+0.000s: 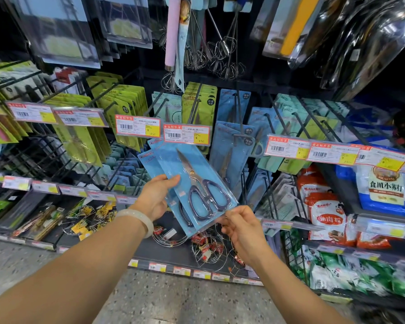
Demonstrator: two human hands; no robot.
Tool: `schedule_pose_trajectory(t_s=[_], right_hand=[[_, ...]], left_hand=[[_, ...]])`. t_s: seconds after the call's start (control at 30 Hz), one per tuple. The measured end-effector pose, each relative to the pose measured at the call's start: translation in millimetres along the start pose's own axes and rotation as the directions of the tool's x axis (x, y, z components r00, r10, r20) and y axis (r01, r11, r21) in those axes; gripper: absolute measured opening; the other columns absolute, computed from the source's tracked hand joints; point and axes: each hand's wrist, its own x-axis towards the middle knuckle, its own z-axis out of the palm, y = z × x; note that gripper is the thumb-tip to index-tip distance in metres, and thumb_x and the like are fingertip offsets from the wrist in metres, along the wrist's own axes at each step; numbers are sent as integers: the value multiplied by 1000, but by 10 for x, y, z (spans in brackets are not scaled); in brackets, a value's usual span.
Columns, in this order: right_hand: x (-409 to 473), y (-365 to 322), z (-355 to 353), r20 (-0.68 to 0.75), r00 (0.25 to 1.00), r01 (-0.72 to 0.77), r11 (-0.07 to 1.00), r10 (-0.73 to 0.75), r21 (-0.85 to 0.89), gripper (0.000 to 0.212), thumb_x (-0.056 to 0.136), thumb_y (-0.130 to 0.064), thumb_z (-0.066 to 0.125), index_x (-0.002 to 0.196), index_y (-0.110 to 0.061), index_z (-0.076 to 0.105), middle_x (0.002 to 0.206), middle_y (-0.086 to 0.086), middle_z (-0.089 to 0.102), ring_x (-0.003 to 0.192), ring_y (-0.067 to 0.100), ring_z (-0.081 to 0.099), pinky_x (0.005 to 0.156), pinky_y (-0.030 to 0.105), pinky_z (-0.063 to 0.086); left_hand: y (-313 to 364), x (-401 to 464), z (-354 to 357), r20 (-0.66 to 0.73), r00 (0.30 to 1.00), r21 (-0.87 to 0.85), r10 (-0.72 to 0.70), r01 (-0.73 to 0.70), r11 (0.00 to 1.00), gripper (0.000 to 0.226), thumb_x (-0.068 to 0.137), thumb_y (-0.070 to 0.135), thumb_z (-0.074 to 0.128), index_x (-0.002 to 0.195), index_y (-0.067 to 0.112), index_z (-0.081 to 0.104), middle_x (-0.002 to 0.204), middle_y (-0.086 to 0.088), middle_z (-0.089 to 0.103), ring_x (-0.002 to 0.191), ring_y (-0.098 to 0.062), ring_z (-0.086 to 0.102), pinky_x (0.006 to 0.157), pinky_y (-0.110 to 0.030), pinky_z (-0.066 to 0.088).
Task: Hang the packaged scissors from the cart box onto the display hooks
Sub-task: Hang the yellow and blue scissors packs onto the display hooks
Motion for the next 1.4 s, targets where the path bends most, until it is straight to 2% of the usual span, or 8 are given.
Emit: schedule_pose_trajectory(t_s=[0.2, 0.33, 0.5, 0.7, 0.9, 1.03, 1.3, 1.4], right_hand=[[-8, 3, -45, 115, 993, 1, 998, 6, -59, 21, 92, 1, 47, 107, -14, 50, 86, 9, 68, 66, 9, 68, 53, 18, 51], [-43, -23, -59, 156, 988, 2, 997, 10, -78, 20, 91, 5, 45, 99, -11, 54, 74, 0, 72, 63, 6, 67, 51, 16, 48], [-18, -81, -53, 134, 990, 69, 990, -52, -125, 23, 92, 3, 47, 102, -14, 60, 76, 0, 72, 65, 7, 64, 53, 17, 40], [7, -88, -88, 86, 992, 104, 990, -96, -94, 16, 89, 4, 51, 94, -8, 62, 71, 4, 69, 67, 13, 64, 58, 20, 50], [3, -105, -75, 25, 997, 73, 997, -74, 37, 13, 86, 7, 54, 85, -4, 60, 78, 13, 65, 65, 16, 67, 59, 23, 57], [7, -117, -64, 28, 997, 71, 995, -73, 74, 12, 86, 7, 54, 85, -3, 59, 81, 15, 64, 64, 17, 68, 56, 23, 57], [42, -162, -119, 61, 998, 0, 988, 9, -155, 20, 90, 1, 53, 104, -10, 64, 99, 9, 70, 88, 19, 68, 66, 24, 59], [87, -248, -148, 27, 999, -42, 993, 45, -114, 28, 87, 1, 58, 112, -9, 60, 97, 9, 70, 94, 23, 65, 77, 33, 57]], left_hand=[[46, -54, -2, 47, 999, 26, -18, 16, 1000, 14, 94, 5, 52, 87, 12, 62, 85, -4, 68, 75, -19, 64, 67, -36, 52], [40, -80, 39, 24, 1000, 25, -13, 13, 1000, 15, 95, 5, 51, 83, 13, 57, 85, -3, 65, 76, -18, 61, 70, -35, 51], [-39, -36, 12, -2, 1000, 7, -23, 23, 1000, 12, 94, 9, 54, 84, 14, 55, 78, 0, 61, 67, -15, 58, 47, -27, 51], [-53, 4, 0, 42, 999, -3, -24, 25, 1000, 15, 96, 11, 52, 81, 14, 55, 80, -1, 61, 73, -17, 58, 71, -36, 49], [-64, 29, -26, 48, 998, -22, -33, 34, 999, 8, 95, 12, 53, 94, 10, 61, 97, -8, 66, 85, -22, 63, 70, -36, 51], [-43, 7, -9, 40, 999, -34, -27, 28, 999, 12, 96, 11, 52, 85, 12, 58, 86, -4, 64, 79, -19, 62, 63, -32, 50], [21, -8, -7, 62, 998, 8, -26, 25, 1000, 9, 95, 11, 53, 88, 11, 59, 94, -8, 67, 81, -20, 64, 70, -35, 53], [6, -10, -7, 66, 997, 88, -38, 32, 996, 5, 94, 14, 56, 92, 12, 60, 113, -13, 65, 91, -25, 62, 89, -42, 51]])
